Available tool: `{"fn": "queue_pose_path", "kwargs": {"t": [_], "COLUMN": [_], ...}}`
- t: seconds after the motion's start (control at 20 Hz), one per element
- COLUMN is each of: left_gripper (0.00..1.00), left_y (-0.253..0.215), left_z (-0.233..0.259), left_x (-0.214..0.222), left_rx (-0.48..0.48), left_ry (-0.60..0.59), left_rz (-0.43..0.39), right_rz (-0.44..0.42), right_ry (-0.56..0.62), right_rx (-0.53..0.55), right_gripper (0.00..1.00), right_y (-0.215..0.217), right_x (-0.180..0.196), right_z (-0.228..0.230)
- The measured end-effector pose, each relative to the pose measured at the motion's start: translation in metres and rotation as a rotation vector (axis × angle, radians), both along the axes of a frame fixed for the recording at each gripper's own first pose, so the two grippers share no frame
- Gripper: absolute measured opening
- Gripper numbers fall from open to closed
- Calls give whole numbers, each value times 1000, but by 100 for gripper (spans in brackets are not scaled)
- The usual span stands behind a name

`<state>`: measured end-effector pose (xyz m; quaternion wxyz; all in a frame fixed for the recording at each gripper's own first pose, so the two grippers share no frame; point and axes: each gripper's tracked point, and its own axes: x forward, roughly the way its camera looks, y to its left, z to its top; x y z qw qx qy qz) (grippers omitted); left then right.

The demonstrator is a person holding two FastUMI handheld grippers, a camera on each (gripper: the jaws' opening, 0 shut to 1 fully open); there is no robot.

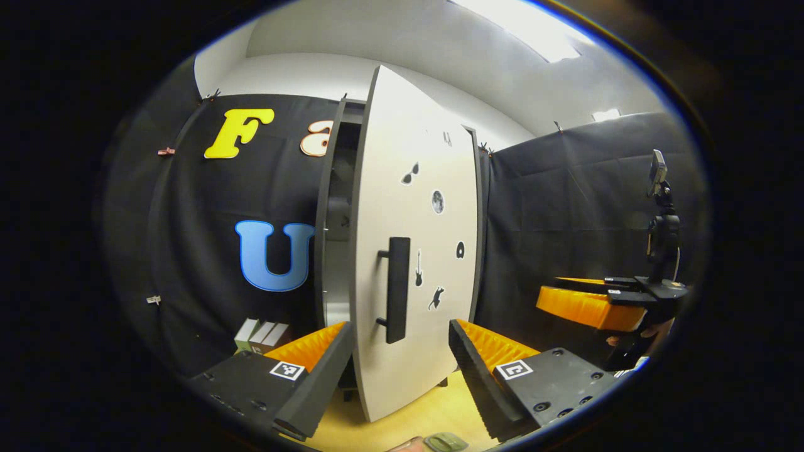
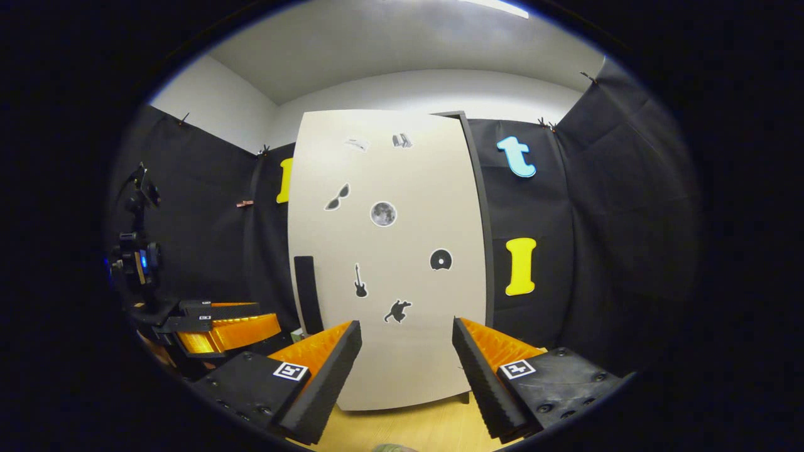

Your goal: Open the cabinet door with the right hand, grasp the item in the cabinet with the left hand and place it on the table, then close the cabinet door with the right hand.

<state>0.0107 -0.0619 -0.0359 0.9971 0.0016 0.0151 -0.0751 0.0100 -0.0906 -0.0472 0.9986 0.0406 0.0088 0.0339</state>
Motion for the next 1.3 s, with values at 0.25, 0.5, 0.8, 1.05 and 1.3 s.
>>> {"fn": "queue_pose_path", "kwargs": {"t": [0.25, 0.5, 0.8, 1.05, 1.3], "left_gripper": [94, 95, 93, 95, 95], "left_y": [-10, -7, -10, -8, -9], "left_z": [-1, -1, -3, -1, 1], "left_x": [9, 17, 25, 29, 29], "left_rx": [19, 17, -14, -15, -26], "left_ry": [-5, 1, 3, -1, -7], "left_rz": [21, 57, 64, 73, 66], "right_rz": [7, -2, -2, 6, 14], "right_ry": [-4, -40, -77, -78, -73], "right_rx": [15, 7, -25, -39, -43], "right_gripper": [98, 97, 97, 97, 98], "right_y": [-2, -9, -12, -10, -11], "right_x": [6, 7, 11, 12, 13], "right_z": [1, 12, 25, 25, 25]}}
